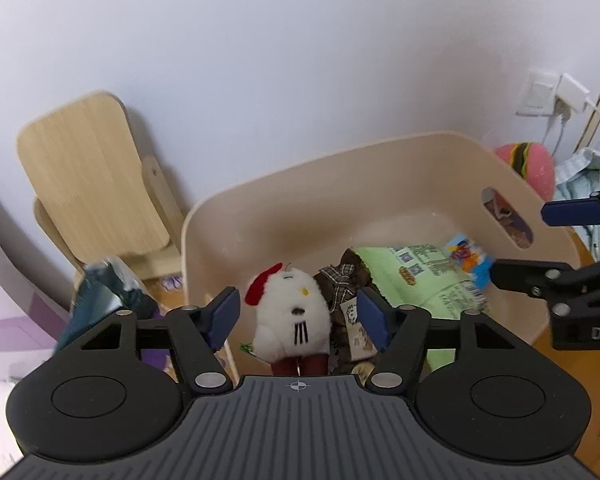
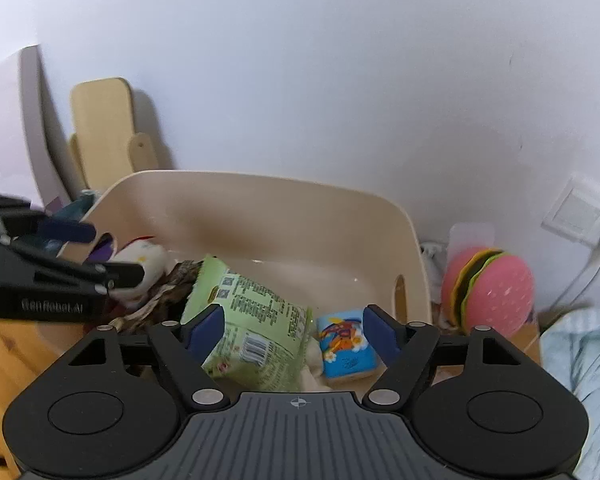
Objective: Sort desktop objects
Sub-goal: 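Carry both items over the beige bin and open both grippers to drop them, then move both grippers back toward the remaining items on the table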
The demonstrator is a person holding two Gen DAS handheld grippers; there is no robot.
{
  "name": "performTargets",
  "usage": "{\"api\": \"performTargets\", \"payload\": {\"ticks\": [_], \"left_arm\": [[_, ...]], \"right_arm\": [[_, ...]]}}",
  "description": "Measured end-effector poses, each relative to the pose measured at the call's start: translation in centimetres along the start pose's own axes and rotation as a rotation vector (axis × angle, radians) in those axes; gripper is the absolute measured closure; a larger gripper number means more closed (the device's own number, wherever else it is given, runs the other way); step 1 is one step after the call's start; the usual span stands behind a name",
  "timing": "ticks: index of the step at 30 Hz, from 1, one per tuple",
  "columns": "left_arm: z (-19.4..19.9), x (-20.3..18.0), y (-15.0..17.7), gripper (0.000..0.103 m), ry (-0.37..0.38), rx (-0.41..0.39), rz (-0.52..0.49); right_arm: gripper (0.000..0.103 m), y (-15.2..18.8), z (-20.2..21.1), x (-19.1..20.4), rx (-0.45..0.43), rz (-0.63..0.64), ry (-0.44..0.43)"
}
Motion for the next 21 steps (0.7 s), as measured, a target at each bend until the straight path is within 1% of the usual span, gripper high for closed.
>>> {"api": "performTargets", "payload": {"ticks": [3,6,10,12,13,16,21], "left_arm": [[2.1,0.0,0.1,0.034,0.008,-0.028,-0.003],[4.2,0.1,1.0,0.034,0.014,-0.031,-0.004],[6.6,-0.1,3.1,0.034,0.001,-0.006,0.01],[7.4,-0.4,4.8,0.034,0.0,0.021,0.031],[7.6,-0.5,5.5,0.034,0.0,0.033,0.04],[8.3,-1.1,8.2,0.034,-0.002,0.073,0.057],[9.3,-2.8,12.9,0.034,0.046,0.132,0.1]], "right_arm": [[0.015,0.6,2.5,0.2,-0.034,0.027,-0.028],[0.013,1.7,4.7,0.8,-0.055,0.051,-0.065],[0.009,3.8,7.3,1.3,-0.057,0.069,-0.116],[0.0,5.1,8.4,1.5,-0.054,0.079,-0.134],[0.0,5.8,9.1,1.7,-0.052,0.087,-0.141],[0.0,8.1,10.1,2.3,-0.02,0.118,-0.162],[0.0,11.7,10.6,3.1,0.055,0.153,-0.204]]}}
Point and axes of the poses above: each gripper's, at about its wrist camera, not at the fingertips, and z roughly against the way its jaws point, x to its left, y to its underside, the point moved 5 cm from there along -z, roughly the way its jaws point, and after that the axes turned 12 degrees about -z, right-handed, at the moved point
